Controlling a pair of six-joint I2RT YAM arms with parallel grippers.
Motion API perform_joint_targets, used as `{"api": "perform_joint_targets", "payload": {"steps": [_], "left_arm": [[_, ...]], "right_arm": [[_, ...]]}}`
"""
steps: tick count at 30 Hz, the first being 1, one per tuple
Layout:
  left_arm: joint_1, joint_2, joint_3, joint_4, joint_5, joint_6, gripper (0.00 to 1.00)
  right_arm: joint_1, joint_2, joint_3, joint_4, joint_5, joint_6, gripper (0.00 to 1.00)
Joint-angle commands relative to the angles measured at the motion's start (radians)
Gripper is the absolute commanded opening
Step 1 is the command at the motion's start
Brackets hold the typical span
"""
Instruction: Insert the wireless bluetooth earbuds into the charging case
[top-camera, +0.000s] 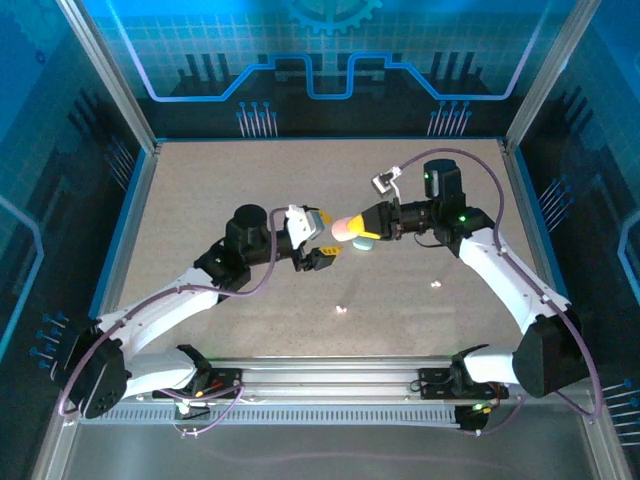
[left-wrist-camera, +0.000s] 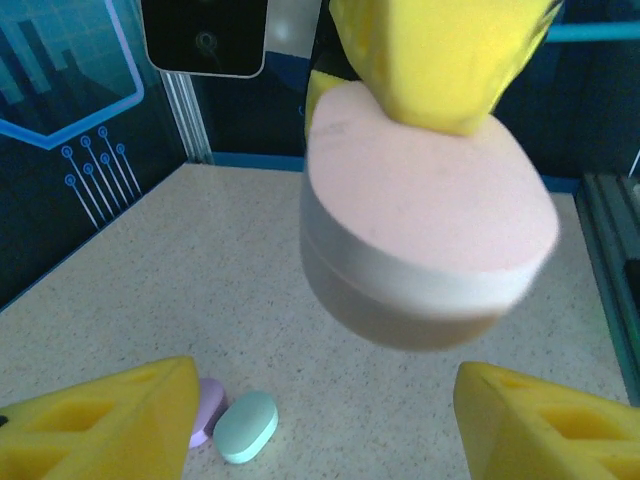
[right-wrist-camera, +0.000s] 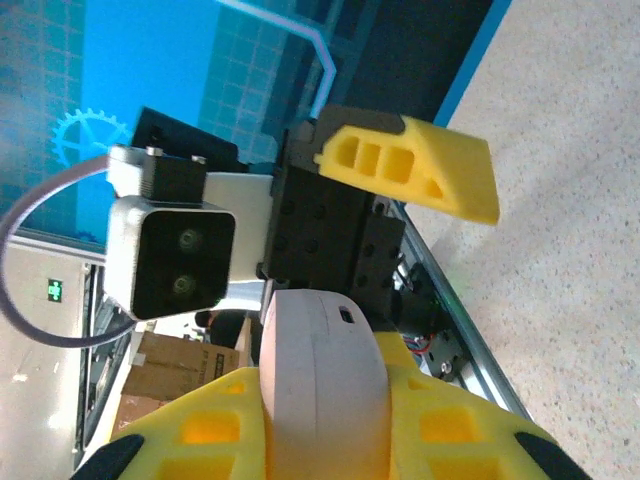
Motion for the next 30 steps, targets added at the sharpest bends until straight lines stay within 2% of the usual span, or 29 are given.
{"api": "perform_joint_targets", "payload": {"steps": [1,6,13,19,24,30], "left_arm": [[0.01,-0.011,-0.025,0.219,0.072,-0.076,0.68],[0.01,0.003,-0.051,0.347,0.076,-0.125,0.68],[0.01,0.038,-0.059,0.443,0.056,-0.165,0.68],[0.01,0.07,-0.052,0.485,0.069,-0.204,0.61],[0.011,0.09,-0.053,0.544,0.07,-0.241,0.57],[0.01,0.099,-0.046,0.538,0.078,-0.245,0.55]], "right_arm": [[-0.013,-0.013,-0.019,0.225,-0.037,0.191,0.15],[-0.015,0.017,-0.05,0.368,-0.002,0.346,0.16],[-0.01,0.065,-0.078,0.556,0.006,0.501,0.17],[-0.004,0.089,-0.099,0.691,0.024,0.614,0.18],[-0.001,0.107,-0.109,0.735,0.03,0.654,0.18],[0.006,0.115,-0.11,0.77,0.034,0.681,0.19]]}}
